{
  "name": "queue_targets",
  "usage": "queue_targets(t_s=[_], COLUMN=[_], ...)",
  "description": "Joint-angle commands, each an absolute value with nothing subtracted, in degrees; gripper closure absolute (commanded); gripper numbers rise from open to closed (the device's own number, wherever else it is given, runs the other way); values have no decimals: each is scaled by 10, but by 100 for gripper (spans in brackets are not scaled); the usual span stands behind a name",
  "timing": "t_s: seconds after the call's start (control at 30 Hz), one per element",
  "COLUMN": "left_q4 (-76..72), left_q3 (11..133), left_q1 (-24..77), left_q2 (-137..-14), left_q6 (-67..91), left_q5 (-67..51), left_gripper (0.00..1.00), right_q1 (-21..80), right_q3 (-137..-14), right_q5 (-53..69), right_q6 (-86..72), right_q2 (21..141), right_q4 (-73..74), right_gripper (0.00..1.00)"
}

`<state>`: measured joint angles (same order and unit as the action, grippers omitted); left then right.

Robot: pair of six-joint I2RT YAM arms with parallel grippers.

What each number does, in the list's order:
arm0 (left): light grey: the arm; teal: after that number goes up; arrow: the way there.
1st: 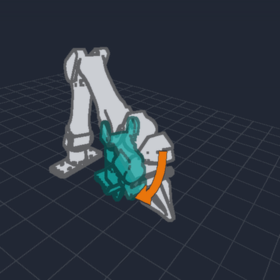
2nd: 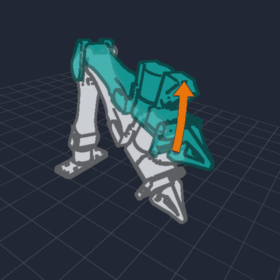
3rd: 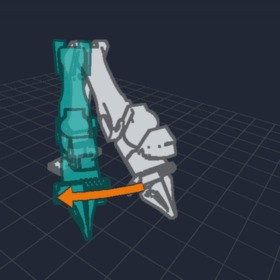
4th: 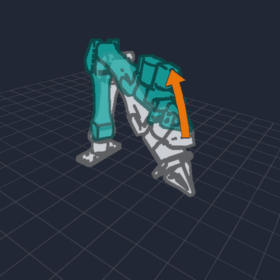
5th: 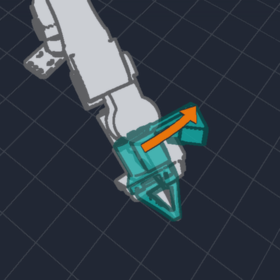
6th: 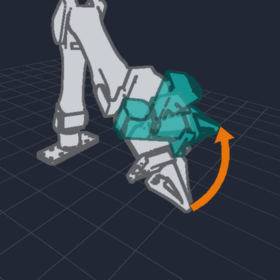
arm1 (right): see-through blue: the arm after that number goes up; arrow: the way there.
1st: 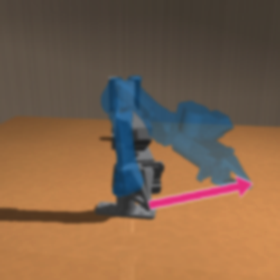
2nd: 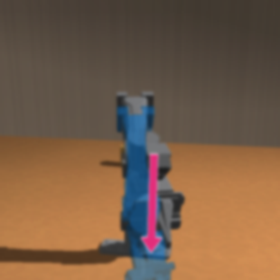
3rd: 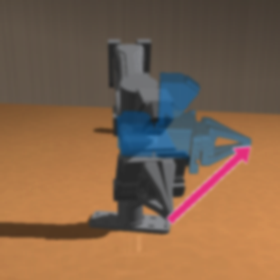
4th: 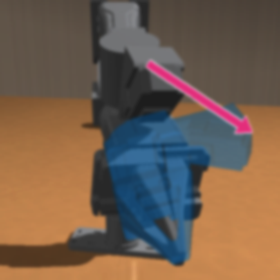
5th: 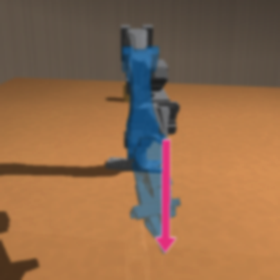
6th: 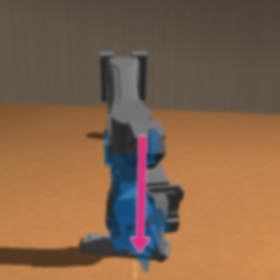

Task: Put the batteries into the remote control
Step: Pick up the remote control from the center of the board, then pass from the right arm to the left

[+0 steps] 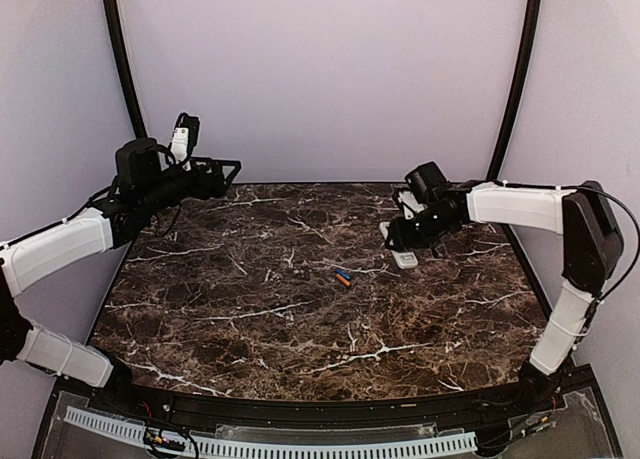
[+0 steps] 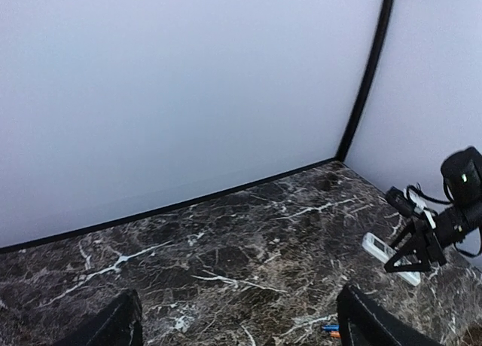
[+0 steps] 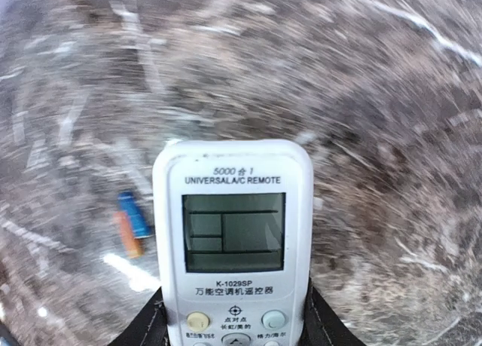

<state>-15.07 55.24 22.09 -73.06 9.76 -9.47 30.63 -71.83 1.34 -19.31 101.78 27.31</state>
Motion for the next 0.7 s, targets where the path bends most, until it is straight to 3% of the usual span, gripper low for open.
queue_targets(t_s=[0.0, 0.17, 0.4, 0.5, 0.67], left_q4=[-184, -126, -11, -6, 17], left_q3=[519, 446, 481, 490, 503], left_q1=[275, 373, 477, 518, 542], left_q2=[-679, -611, -612, -636, -665], left_q6=[-66, -370, -660, -739, -754], left_q5=[-237, -331, -205, -142, -131], left_gripper=[12, 12, 19, 22, 23], right_q1=[348, 383, 466, 495, 531], right_q3=[-738, -807, -886, -901, -913], right_q5=[221, 300, 277, 257, 258], right_q6=[-35, 15, 47, 50, 50], right_q2=[925, 910, 944, 958, 969], right_q4=[244, 346, 454, 477, 479], right_gripper=[70, 73, 76, 76, 76])
